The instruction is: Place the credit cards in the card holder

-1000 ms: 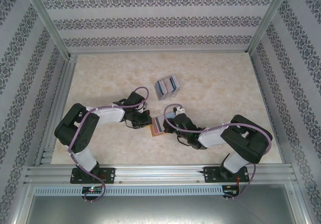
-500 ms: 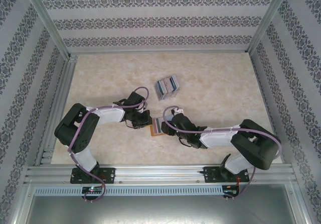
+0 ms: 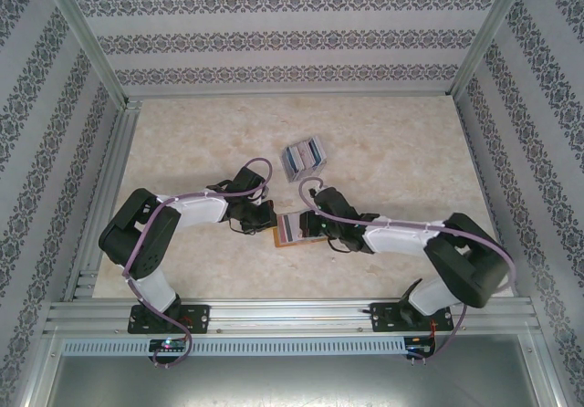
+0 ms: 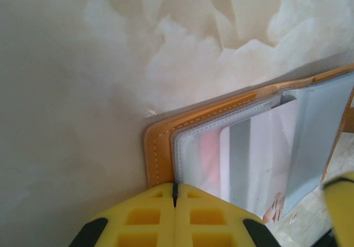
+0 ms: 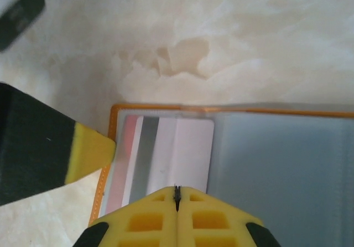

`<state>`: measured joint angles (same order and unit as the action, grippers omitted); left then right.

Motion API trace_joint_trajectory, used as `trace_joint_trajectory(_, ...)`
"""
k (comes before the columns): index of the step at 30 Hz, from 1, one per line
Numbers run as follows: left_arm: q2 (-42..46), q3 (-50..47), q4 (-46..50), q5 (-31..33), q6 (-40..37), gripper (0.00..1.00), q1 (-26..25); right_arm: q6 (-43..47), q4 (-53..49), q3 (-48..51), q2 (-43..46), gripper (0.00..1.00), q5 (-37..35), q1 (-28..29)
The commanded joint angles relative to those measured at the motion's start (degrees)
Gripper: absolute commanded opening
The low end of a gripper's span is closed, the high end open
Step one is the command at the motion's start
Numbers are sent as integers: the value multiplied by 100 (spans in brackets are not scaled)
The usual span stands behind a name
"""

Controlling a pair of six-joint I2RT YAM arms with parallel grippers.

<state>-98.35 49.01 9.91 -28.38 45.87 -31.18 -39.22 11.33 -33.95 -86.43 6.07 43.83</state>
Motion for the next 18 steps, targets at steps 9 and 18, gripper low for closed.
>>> trace_joint_trajectory(9, -74, -333, 246, 279, 76, 2, -64, -86, -84, -411, -903, 5, 552, 156)
trace_joint_trajectory(18, 72, -341, 310, 317, 103, 2, -64, -327, 199, -621, -1117, 5, 844, 363)
